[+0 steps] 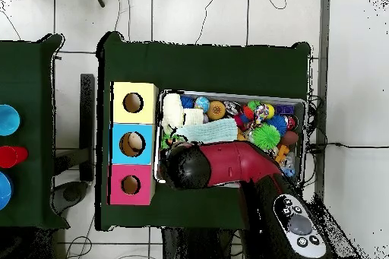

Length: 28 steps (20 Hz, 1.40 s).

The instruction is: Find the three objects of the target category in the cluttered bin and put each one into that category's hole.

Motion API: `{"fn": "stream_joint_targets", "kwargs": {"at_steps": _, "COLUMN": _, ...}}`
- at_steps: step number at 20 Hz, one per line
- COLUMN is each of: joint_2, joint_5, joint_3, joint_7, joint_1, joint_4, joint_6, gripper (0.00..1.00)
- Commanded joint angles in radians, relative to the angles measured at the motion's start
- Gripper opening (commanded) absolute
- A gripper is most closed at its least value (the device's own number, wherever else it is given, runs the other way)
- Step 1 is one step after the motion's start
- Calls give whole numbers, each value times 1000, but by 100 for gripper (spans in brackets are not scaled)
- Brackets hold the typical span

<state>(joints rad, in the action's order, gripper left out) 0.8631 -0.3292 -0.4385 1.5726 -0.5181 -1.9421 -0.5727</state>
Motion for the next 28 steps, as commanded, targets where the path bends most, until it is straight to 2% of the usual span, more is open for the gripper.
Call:
{"fn": "stream_joint_targets", "kwargs": {"at_steps": 1, "joint_2": -21, "joint_5": -9, "joint_3": -18, "joint_7": -3, "joint_1": -20, "joint_4": 57, "joint_6": -67, "gripper": 0}}
{"fn": "stream_joint_targets", "kwargs": {"at_steps": 2, "joint_2": -21, "joint_5": -9, "joint_3": -19, "joint_7": -3, "joint_1": -21, "joint_4": 55, "joint_6": -64, "gripper": 100}}
{"fn": "stream_joint_targets", "kwargs": {"at_steps": 19, "joint_2": -30, "joint_5": -8, "joint_3": -28, "joint_7": 1, "joint_1": -25, "joint_4": 52, "joint_6": -34, "gripper": 100}}
{"fn": "stream_joint_targets", "kwargs": {"at_steps": 23, "joint_2": -53, "joint_5": -3, "joint_3": -21, "joint_7": 51, "joint_1": -21, "joint_4": -6, "joint_6": 40, "gripper": 100}}
{"fn": "stream_joint_targets", "kwargs": {"at_steps": 28, "joint_2": -70, "joint_5": 1, "joint_3": 18, "joint_7": 144, "joint_1": 18, "joint_4": -62, "joint_6": 123, "gripper": 100}}
